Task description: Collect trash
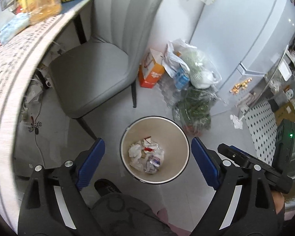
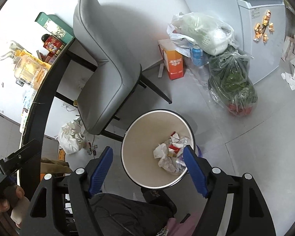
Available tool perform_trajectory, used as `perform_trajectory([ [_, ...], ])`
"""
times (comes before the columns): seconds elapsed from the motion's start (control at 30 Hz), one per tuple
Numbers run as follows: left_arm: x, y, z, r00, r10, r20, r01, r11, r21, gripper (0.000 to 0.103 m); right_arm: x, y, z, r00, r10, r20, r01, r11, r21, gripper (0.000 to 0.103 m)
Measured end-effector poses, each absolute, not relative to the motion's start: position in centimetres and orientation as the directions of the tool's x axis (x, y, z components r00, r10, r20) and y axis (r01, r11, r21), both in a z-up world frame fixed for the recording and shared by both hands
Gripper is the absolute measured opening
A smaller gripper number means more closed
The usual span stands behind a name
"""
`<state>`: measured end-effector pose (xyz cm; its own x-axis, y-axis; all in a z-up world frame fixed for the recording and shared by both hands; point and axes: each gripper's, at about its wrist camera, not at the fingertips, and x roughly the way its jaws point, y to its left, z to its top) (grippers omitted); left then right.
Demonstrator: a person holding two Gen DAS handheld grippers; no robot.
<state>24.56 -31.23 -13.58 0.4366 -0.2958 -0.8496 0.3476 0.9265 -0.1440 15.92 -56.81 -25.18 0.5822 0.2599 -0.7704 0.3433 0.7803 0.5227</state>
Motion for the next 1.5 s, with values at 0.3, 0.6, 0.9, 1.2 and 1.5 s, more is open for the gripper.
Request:
perform_trajectory([
  [0.3,23.3,-25.7,-9.1,0.533,-0.29,-0.795,0.277,0.947,-0.16,0.094,16.4,-53.8,-20.6,0.615,0.278,-0.738,0.257,0.814,0.521,0.084],
  [0.6,21.2,-20.5,-4.7,0.612,-0.277,-0.741,0.217,0.96,-0.179,0.097,16.5,-49.7,-14.1,0.658,0.256,-0.709,0.173,0.864,0.472,0.095],
  [0.9,18.1,-16.3,-1.2,0.67,-0.27,-0.692,0.187,0.963,-0.194,0.097,15.4,-44.9,-7.4,0.693,0.256,-0.674,0.066,0.909,0.412,0.095],
  [1.2,14.5,-12.8,1.8,0.715,-0.267,-0.646,0.176,0.963,-0.203,0.097,13.4,-40.8,-2.4,0.722,0.26,-0.642,-0.019,0.934,0.357,0.095],
  [1.5,10.5,-9.6,5.0,0.782,-0.223,-0.582,0.138,0.973,-0.186,0.097,11.8,-37.0,1.8,0.752,0.285,-0.595,-0.116,0.945,0.306,0.095],
])
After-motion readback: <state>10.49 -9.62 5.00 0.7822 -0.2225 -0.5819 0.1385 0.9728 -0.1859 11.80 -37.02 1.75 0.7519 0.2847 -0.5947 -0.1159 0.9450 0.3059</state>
